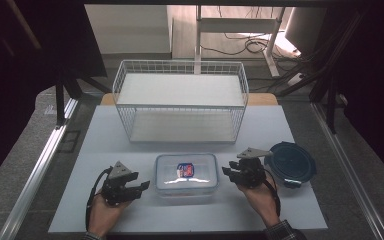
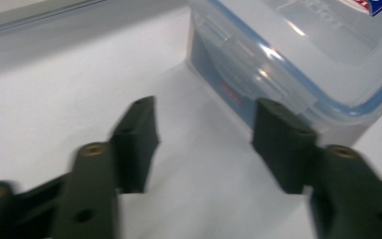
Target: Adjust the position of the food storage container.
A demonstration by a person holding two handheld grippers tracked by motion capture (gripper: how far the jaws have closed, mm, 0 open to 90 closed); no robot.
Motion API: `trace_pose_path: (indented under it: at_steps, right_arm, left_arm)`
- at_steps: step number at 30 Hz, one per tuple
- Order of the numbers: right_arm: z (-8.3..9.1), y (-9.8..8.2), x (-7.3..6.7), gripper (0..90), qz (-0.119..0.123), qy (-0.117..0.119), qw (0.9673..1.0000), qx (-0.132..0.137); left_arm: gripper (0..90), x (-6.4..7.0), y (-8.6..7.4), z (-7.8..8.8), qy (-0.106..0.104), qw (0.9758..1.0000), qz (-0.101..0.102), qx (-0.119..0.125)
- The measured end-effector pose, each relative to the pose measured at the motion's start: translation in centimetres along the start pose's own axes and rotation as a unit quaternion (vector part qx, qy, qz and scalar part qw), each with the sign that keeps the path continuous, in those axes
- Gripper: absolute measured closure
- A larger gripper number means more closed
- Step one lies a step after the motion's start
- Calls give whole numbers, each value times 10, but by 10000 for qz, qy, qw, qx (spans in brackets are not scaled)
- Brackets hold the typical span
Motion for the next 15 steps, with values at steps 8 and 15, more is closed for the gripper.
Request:
trace_pose_path:
  at_steps: [8,15]
  right_arm:
    - [14,-13,-4,271,63,70,9998,150]
    - [13,-32,-14,53,209,281,9994,37]
  left_arm:
    - [122,5,-10,5,-117,9999,-45,-25]
    - [41,5,-24,8,-77,10000,-25,-16]
Point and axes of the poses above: each handheld gripper's, and its own axes: z roughly backward along the jaws, y roughly out of its top, x roughly to its right, the point moved 6 cm from there along -z, roughly forward along the jaws, and after that the axes turned 2 degrees about -z, right-handed, at the moved point
